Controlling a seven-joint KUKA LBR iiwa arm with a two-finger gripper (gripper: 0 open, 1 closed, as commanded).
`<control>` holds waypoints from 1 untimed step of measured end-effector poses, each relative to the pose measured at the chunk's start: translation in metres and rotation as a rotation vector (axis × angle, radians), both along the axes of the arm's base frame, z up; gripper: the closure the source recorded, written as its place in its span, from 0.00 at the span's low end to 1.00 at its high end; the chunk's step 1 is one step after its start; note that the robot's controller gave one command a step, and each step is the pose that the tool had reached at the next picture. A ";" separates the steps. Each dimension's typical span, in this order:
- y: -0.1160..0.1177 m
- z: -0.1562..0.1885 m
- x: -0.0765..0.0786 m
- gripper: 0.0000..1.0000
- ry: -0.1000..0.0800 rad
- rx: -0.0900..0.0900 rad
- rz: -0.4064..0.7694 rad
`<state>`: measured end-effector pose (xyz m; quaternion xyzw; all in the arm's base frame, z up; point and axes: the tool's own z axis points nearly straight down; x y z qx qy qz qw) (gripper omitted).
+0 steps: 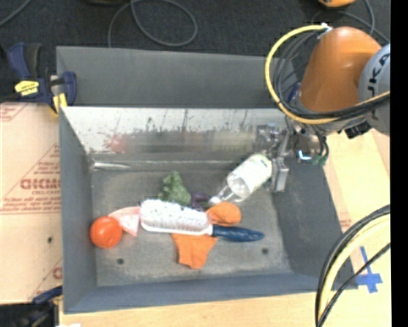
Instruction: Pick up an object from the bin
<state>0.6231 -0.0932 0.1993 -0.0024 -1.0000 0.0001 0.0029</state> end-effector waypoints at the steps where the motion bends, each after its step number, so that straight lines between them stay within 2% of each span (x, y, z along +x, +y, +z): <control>1: 0.000 0.005 0.001 0.00 -0.008 -0.001 0.002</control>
Offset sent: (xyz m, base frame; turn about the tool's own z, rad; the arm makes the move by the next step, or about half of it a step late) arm 0.0138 -0.0273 -0.1293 -0.4095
